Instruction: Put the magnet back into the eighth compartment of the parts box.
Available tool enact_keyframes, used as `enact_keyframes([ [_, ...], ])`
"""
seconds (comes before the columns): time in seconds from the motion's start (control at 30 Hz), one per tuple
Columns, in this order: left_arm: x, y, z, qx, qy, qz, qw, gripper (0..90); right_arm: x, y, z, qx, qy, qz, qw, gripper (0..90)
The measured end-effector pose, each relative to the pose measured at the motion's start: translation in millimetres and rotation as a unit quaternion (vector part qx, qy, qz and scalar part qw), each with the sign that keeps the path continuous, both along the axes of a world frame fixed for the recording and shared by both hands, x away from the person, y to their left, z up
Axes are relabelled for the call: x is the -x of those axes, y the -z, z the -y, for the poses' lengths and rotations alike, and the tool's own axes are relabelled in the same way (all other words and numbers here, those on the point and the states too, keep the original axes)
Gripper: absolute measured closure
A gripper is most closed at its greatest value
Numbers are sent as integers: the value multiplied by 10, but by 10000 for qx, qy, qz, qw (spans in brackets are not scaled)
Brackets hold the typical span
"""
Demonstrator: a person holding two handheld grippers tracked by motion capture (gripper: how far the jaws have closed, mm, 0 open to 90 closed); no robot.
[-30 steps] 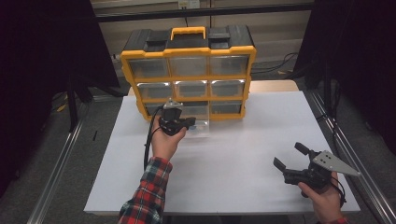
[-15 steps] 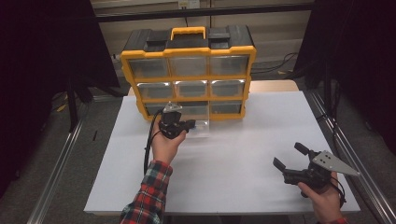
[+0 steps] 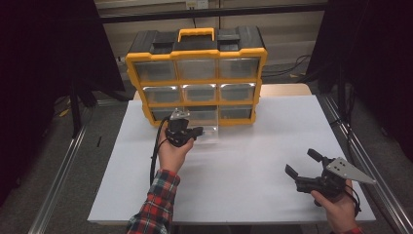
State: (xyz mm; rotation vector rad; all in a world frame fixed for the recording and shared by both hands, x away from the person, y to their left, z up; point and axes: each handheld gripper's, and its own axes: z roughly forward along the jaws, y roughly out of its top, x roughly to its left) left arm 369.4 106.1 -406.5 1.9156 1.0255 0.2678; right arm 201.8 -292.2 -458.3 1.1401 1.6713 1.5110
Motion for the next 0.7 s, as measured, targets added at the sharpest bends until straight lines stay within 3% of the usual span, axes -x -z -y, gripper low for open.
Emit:
enact_keyframes([
  [0.1, 2, 8, -13, -114, 40, -5, 9999, 900, 3, -2, 4, -4, -1, 4, 10000, 5],
  [0.3, 7, 14, -6, -88, 48, -6, 10000, 900, 5, -3, 0, -19, 10, 12, 10000, 6],
  [0.37, -1, 13, -25, -235, 115, -6, 9997, 900, 6, -2, 0, -12, 14, 6, 10000, 5],
  [0.4, 4, 19, -8, -119, 21, -26, 9999, 900, 6, -2, 0, -11, 26, 10, 10000, 5],
  [0.43, -5, 18, -26, -269, 111, -19, 9996, 900, 5, -2, 0, -14, 13, 9, 10000, 5],
  [0.53, -11, 25, -33, -358, 123, -32, 9993, 900, 7, -2, 1, 4, 11, 2, 10000, 5],
  [0.57, -9, 37, -18, -200, 40, -54, 9998, 900, 5, -2, 1, -4, -9, 8, 10000, 5],
  [0.7, -12, 49, -19, -238, 38, -58, 9997, 900, 2, -3, 1, -26, 4, 6, 10000, 5],
])
